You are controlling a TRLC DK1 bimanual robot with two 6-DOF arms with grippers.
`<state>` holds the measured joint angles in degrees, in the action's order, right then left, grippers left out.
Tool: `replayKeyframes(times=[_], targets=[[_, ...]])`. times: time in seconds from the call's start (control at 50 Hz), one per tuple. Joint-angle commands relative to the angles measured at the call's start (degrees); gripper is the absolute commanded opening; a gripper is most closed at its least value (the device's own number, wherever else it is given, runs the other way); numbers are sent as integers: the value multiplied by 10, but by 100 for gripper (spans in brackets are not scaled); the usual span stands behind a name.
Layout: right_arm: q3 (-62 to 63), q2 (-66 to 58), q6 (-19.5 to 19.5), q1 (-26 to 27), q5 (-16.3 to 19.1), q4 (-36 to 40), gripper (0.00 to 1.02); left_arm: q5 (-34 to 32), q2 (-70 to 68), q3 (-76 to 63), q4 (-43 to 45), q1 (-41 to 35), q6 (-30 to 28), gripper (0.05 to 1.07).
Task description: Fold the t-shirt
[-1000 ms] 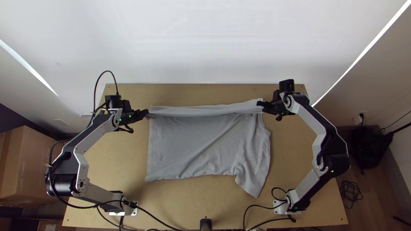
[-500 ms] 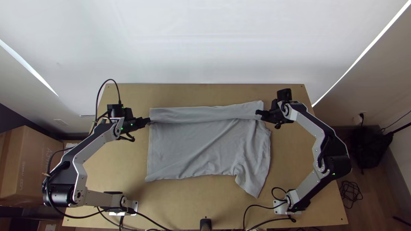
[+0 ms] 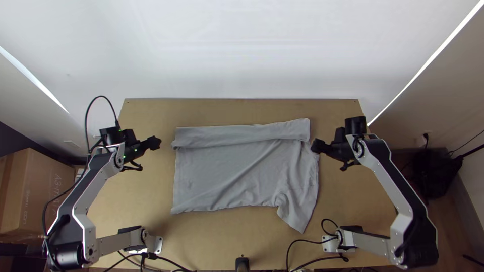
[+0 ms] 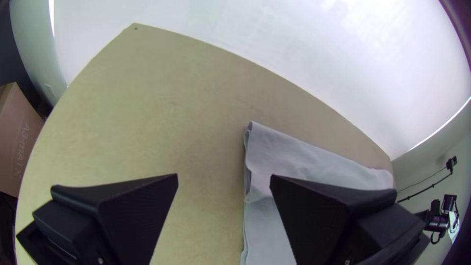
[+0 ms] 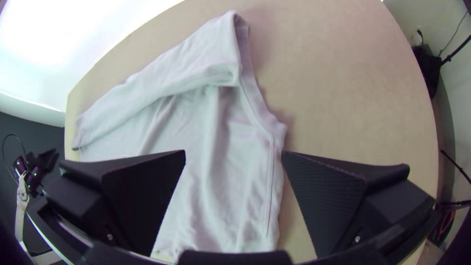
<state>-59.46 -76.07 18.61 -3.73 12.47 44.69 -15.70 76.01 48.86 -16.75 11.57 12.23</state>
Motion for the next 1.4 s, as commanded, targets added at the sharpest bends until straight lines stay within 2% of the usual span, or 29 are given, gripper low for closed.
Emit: replayKeyframes(times=[0.0,0.16,0.28,0.4,0.58,0.64,0.7,0.94,0.96,0.98,1.02,1.04,1.06,1.18,1.38], targets=[[34,22,13,11,0,59,97,-15,-51,11,-27,6,-22,102],[71,40,-27,24,0,155,97,-28,-90,27,-61,1,-26,102],[108,49,-53,30,0,185,95,-28,-107,40,-76,-10,-19,102],[141,55,-71,28,0,186,83,-28,-112,51,-85,-20,-17,102],[166,44,-68,10,1,166,82,-28,-115,58,-88,-26,-11,102],[172,42,-66,1,1,153,65,-28,-116,61,-93,-30,-9,102],[179,42,-63,-8,1,139,56,-28,-118,62,-94,-32,-8,102],[205,10,-58,-37,2,105,55,-28,-118,72,-103,-36,-8,102],[207,8,-58,-40,2,100,51,-28,-118,73,-105,-37,-8,102],[210,8,-58,-42,1,92,42,-28,-118,74,-105,-37,-8,102],[215,13,-59,-44,1,76,10,-28,-118,76,-108,-38,-9,102],[218,19,-58,-45,1,66,1,-27,-118,77,-111,-41,-12,102],[219,23,-58,-46,2,65,2,-27,-118,78,-115,-43,-14,102],[221,38,-58,-58,1,66,2,-31,-117,92,-170,-65,-59,102],[218,52,-57,-43,1,66,2,-23,-103,98,-362,-123,-221,102]])
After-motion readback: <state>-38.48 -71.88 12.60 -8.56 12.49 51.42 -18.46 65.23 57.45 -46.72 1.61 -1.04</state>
